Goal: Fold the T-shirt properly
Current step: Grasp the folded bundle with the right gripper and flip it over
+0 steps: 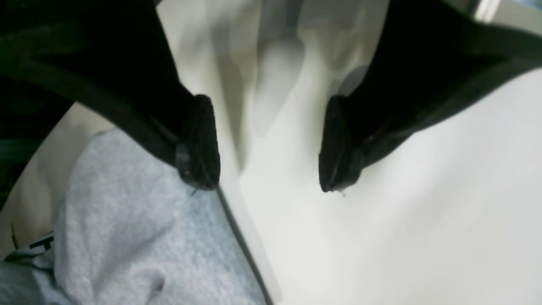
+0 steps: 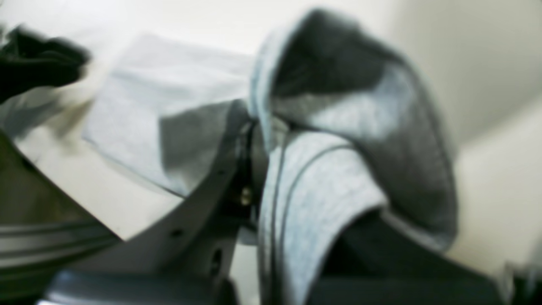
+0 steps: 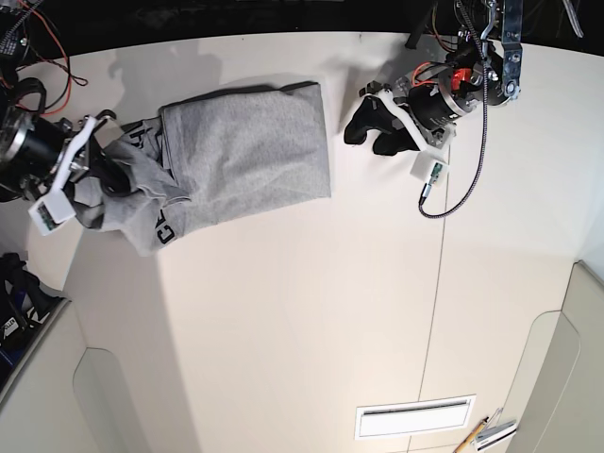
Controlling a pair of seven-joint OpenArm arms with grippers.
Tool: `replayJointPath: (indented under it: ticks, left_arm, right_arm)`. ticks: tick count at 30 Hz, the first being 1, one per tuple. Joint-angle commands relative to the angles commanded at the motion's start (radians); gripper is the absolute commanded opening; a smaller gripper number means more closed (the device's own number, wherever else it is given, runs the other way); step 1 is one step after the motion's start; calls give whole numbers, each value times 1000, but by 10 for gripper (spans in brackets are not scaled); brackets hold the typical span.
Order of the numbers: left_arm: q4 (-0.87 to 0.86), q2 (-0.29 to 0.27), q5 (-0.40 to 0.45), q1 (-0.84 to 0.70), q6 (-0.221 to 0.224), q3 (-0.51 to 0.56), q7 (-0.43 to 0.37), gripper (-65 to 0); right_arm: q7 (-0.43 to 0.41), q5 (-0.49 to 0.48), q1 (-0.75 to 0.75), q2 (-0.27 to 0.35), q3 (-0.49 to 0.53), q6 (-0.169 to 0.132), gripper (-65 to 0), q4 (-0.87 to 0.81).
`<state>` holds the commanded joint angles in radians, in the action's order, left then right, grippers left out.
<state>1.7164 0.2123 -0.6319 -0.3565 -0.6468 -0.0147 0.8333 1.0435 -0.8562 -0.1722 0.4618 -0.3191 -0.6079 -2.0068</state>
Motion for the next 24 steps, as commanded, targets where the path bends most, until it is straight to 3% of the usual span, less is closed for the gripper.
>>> replayJointPath:
  ticks: [3, 8, 9, 12, 13, 14, 19, 21, 24]
  left_arm:
    - [-13, -19, 4, 7, 0, 34, 1, -241]
    - [-13, -52, 3, 7, 0, 36, 2, -242]
    - [-13, -51, 4, 7, 0, 36, 2, -241]
    - [-13, -51, 4, 8, 0, 36, 2, -242]
    - [-13, -51, 4, 8, 0, 36, 5, -242]
    - [-13, -51, 3, 7, 0, 36, 13, -241]
    - [12, -37, -19, 7, -1, 8, 84, -242]
    - [39, -21, -63, 7, -2, -32, 97, -242]
    - [82, -6, -100, 7, -10, -107, 137, -242]
  right_arm:
    - [-11, 81, 54, -14, 196, 10, -650, -13]
    - [-24, 242, 97, -95, 507, 28, -650, 2]
    - [-43, 283, 97, -109, 559, 28, -624, 11]
    - [-121, 421, 97, -121, 680, 28, -309, 27]
    - [-133, 448, 97, -121, 706, 29, -263, 28]
    - [-135, 456, 98, -122, 721, 29, -257, 28]
    - [-138, 419, 97, -135, 727, 33, -257, 27]
    - [-138, 373, 97, -142, 727, 32, -258, 27]
    - [-138, 380, 105, -166, 727, 32, -258, 27]
